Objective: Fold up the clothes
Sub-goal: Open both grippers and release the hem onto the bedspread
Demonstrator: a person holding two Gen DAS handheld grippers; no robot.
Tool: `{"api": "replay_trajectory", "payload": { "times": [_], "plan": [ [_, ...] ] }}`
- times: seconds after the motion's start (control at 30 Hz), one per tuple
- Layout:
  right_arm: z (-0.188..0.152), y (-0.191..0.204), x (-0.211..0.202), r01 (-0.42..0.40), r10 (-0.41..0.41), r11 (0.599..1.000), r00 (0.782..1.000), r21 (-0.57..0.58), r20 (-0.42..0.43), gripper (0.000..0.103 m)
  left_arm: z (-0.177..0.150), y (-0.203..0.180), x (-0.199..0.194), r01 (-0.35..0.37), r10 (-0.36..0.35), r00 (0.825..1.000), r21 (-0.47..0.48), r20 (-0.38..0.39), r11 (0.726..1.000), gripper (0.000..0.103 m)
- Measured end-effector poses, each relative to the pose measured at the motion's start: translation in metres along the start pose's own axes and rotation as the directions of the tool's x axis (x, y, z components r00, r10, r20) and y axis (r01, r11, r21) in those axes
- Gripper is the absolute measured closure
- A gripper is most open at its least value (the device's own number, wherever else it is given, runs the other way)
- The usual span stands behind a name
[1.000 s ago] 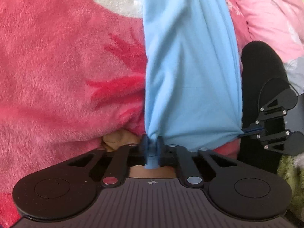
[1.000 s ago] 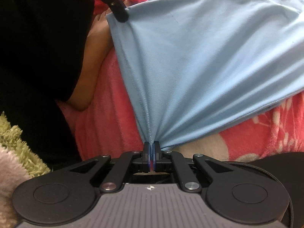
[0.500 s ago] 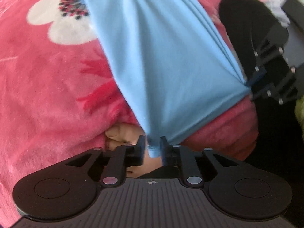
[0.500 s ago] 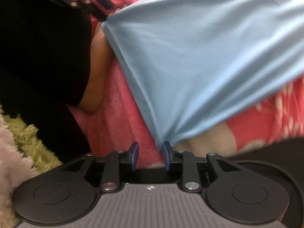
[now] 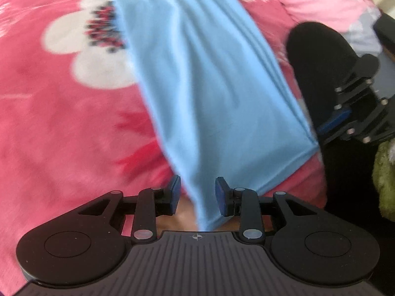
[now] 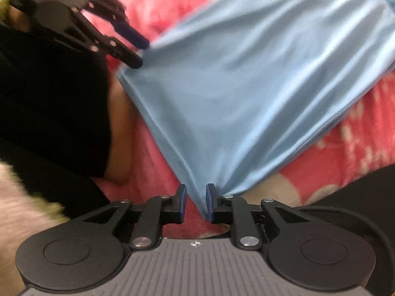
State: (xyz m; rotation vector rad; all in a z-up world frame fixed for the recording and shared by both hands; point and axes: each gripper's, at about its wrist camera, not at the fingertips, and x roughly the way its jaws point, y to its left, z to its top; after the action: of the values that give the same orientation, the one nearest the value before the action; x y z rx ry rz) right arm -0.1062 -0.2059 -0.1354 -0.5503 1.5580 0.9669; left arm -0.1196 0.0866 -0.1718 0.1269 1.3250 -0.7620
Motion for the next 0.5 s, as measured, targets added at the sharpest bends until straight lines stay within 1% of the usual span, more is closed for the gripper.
{"api": "replay_trajectory", "payload": {
  "times": [0.07, 0.13, 0.17, 0.2, 0.27, 0.37, 0.43, 0.5],
  "plan": [
    [-0.003, 0.000, 0.025, 0.000, 0.002, 1.000, 0.997, 0.026, -0.075, 0.084, 0.003, -0.008, 0.015, 0.025, -0.024, 0.999, 0.043, -0.037, 0.999, 0.073],
    [-0.005, 0.000, 0.026, -0.014, 0.016, 1.000, 0.996, 0.022, -0.086, 0.084, 0.003, -0.014, 0.031, 0.025, -0.018, 0.995, 0.070, -0.094, 0.997, 0.073],
    [-0.004, -0.002, 0.019, -0.026, 0.028, 0.999, 0.997, 0.033, -0.068, 0.084, 0.003, -0.017, 0.038, 0.017, -0.008, 0.993, 0.079, -0.119, 0.997, 0.073],
    [-0.003, -0.005, 0.011, -0.037, 0.039, 0.998, 0.998, 0.042, -0.050, 0.084, 0.002, -0.018, 0.041, 0.006, 0.005, 0.992, 0.089, -0.127, 0.996, 0.073],
    [0.001, -0.011, -0.006, -0.049, 0.049, 0.997, 0.999, 0.059, -0.002, 0.083, 0.001, -0.016, 0.033, 0.015, -0.006, 0.994, 0.082, -0.110, 0.997, 0.073],
    [0.014, -0.026, -0.034, -0.041, 0.031, 0.995, 0.993, 0.093, 0.111, 0.083, 0.001, -0.012, 0.010, 0.027, -0.023, 0.998, 0.056, -0.056, 0.998, 0.073],
    [0.023, -0.035, -0.042, -0.024, 0.002, 0.992, 0.984, 0.124, 0.179, 0.083, 0.001, -0.011, -0.003, 0.023, -0.022, 1.000, 0.057, -0.016, 0.998, 0.073],
    [0.033, -0.043, -0.045, -0.003, -0.035, 0.988, 0.970, 0.156, 0.240, 0.083, 0.003, -0.013, -0.005, 0.011, -0.012, 1.000, 0.053, 0.012, 0.999, 0.073]
  ]
}}
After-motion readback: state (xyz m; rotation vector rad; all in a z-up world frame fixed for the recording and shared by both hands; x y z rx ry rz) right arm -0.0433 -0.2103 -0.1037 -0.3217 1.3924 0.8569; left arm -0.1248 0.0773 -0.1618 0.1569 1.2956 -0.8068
